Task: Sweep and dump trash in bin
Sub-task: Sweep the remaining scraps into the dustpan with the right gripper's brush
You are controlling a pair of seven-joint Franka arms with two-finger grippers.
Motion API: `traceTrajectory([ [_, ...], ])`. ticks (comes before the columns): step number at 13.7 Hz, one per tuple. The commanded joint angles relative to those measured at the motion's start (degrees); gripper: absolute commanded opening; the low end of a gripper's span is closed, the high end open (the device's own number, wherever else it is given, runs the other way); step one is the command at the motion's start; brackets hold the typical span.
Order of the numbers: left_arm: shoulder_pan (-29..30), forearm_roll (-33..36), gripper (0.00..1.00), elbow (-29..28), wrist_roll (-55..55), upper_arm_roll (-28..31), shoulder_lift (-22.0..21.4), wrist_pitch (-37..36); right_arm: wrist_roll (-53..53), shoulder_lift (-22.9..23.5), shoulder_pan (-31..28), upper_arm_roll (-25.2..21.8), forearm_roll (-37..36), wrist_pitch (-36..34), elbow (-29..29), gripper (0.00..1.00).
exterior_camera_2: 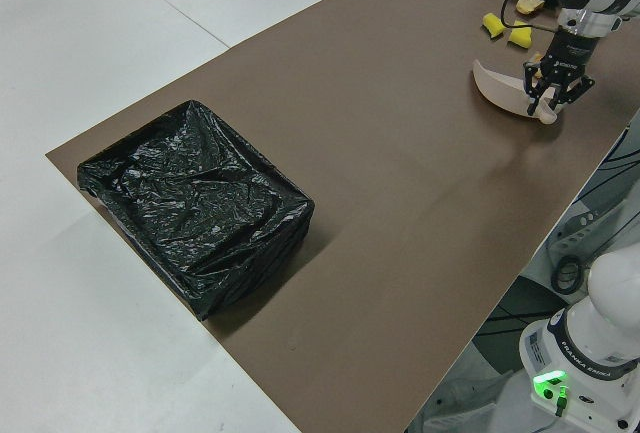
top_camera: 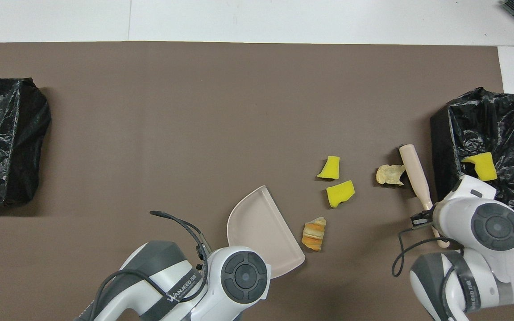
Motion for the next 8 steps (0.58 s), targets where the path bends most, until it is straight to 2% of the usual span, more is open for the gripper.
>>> traceTrajectory([
  [1, -0.26, -0.14, 0.00, -1.50, -1.42, 0.69, -1.37, -1.06, 2.04, -0.35, 3.62, 0.24, -0.14, 0.33, 0.05, 0.00],
  [6, -0.35, -0.15, 0.00, -1.59, -1.33, 0.69, -1.64, -2.28, 15.82, 4.74, 11.53, 0.24, 0.21, -0.63, 3.04, 0.00],
  [8, -0.26, -0.15, 0.00, -1.68, -1.51, 0.69, -1.64, -2.99, 21.28, 4.75, 16.71, 0.24, 4.14, -3.87, 4.26, 0.00],
])
